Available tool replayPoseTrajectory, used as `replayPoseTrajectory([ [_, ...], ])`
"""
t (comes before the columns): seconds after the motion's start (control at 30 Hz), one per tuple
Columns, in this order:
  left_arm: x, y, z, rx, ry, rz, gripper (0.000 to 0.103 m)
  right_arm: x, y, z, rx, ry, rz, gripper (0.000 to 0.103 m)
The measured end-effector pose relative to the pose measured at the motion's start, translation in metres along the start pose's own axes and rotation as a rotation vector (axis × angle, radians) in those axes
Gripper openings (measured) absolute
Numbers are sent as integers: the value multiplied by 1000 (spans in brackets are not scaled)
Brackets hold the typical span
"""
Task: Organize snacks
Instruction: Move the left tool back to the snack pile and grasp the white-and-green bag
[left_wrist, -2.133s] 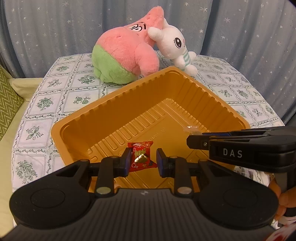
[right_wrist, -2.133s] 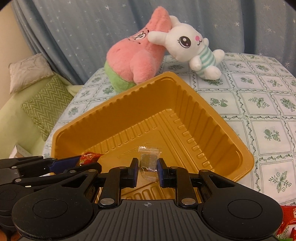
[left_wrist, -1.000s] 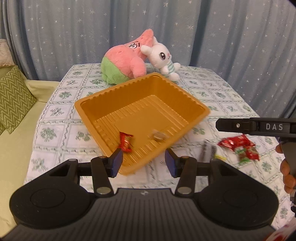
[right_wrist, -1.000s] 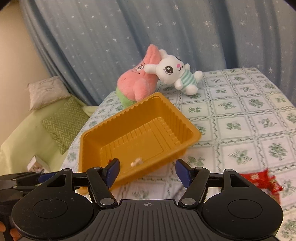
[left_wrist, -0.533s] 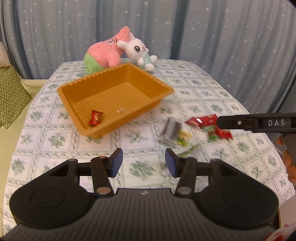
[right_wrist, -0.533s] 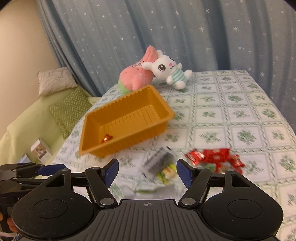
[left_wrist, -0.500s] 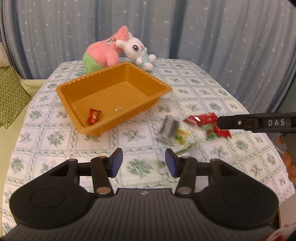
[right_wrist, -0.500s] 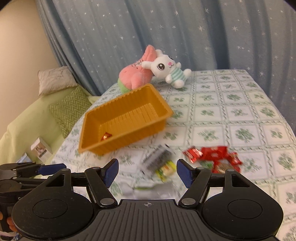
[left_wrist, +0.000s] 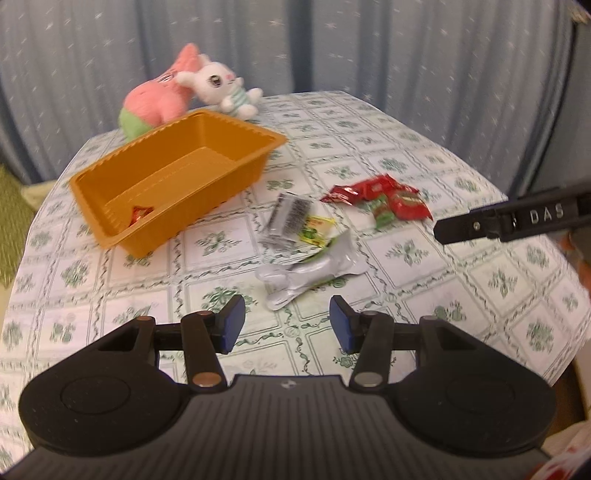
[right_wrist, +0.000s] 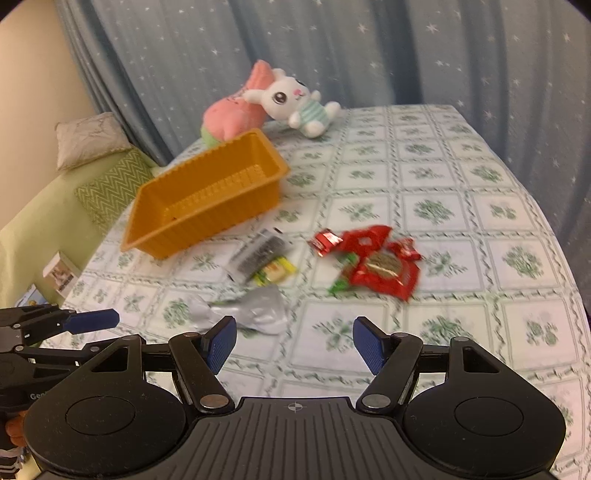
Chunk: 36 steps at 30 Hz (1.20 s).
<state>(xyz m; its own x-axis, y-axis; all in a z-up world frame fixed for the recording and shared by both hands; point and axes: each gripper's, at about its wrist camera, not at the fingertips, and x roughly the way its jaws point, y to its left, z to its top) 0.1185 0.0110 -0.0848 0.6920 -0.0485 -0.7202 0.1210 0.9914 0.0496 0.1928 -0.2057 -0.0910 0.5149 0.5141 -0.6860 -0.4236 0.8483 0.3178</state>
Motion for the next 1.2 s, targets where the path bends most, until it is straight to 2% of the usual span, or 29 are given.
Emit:
replayPoseTrajectory([
  [0.27,26,-24,1,205,-7,-27,47,0,-15,-9,52,16,-56,70],
  [0.53,58,-27,9,328,5,-52,47,0,-29,-15,125,27,-113,70],
  [0.8,86,-34,8,537,11,-52,47,1,-36,-16,188,25,-157,70],
  [1.07,103,-29,16,561,43,-128,46,3,-39,-18,235,31,-196,70],
  [1.2,110,-21,25,516,85,-182,44,3,-42,-20,254,35,-206,70],
])
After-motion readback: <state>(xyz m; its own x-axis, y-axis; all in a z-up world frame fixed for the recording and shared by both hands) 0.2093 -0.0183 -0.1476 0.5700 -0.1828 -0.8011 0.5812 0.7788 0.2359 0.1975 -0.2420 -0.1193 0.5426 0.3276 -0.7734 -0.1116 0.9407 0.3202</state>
